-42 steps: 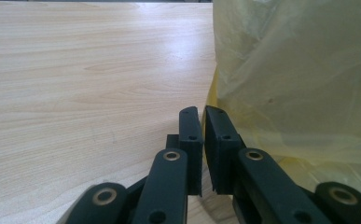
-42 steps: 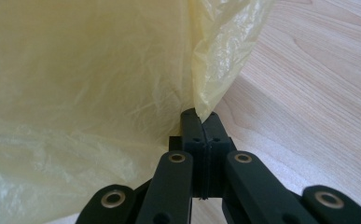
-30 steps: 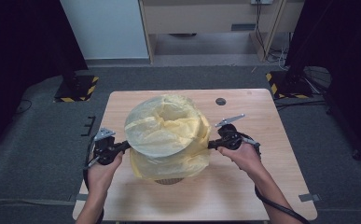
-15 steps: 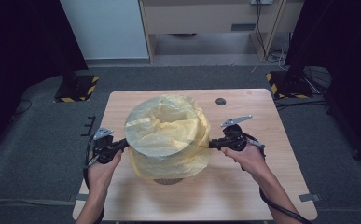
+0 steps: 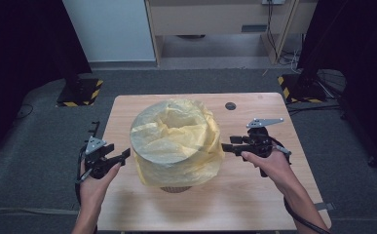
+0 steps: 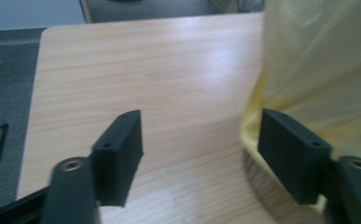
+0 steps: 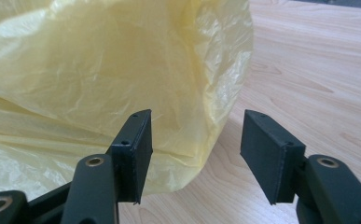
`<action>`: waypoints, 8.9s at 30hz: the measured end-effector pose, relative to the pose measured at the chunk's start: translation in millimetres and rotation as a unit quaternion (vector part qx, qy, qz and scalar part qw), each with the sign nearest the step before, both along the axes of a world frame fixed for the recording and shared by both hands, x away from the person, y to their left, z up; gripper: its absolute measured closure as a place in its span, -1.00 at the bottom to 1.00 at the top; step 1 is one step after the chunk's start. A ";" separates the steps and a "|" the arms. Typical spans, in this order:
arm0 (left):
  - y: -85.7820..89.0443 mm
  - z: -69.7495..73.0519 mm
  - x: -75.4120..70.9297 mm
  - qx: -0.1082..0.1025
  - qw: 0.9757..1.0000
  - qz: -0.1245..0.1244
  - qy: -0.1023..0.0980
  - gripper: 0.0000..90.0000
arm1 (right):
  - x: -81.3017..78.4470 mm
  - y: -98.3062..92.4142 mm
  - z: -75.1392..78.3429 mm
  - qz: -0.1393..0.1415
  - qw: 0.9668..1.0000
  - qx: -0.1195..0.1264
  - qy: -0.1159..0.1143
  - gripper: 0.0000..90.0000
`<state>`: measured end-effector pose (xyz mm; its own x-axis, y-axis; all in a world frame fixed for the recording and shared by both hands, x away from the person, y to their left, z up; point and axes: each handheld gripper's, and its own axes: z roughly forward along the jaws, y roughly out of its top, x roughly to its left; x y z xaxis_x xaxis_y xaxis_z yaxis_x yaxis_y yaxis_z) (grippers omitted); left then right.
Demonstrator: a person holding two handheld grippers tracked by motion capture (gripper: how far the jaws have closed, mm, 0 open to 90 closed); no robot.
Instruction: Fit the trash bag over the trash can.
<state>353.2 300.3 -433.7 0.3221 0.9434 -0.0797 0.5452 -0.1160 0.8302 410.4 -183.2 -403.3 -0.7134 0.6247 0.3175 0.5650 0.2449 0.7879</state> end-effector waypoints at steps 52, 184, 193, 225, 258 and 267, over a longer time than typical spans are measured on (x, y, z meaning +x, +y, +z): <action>-3.9 -101.2 12.0 0.080 0.991 -0.057 0.087 -1.00 | -1.0 42.9 119.1 0.044 0.997 -0.013 -0.062 1.00; -5.1 -101.2 14.8 0.081 0.991 -0.062 0.087 -1.00 | 33.2 237.9 116.9 0.196 0.960 -0.199 0.012 1.00; -5.1 -101.2 14.8 0.081 0.991 -0.062 0.087 -1.00 | 31.1 206.1 130.7 0.168 0.975 -0.145 -0.013 1.00; -5.2 -101.3 14.8 0.081 0.991 -0.062 0.086 -1.00 | 25.7 100.6 128.2 0.086 0.995 -0.044 -0.038 1.00; -5.2 -101.2 14.8 0.081 0.991 -0.062 0.087 -1.00 | 30.5 -8.0 62.1 -0.015 0.999 -0.035 0.010 1.00; -5.2 -101.3 14.8 0.081 0.991 -0.062 0.086 -1.00 | 31.5 -25.2 36.9 -0.037 0.998 -0.036 0.030 1.00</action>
<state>368.0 295.1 -534.9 0.4312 0.9022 0.0064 0.6507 -0.3159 0.6905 441.9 -208.4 -366.4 -0.6456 0.6981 0.3097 0.6291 0.2562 0.7339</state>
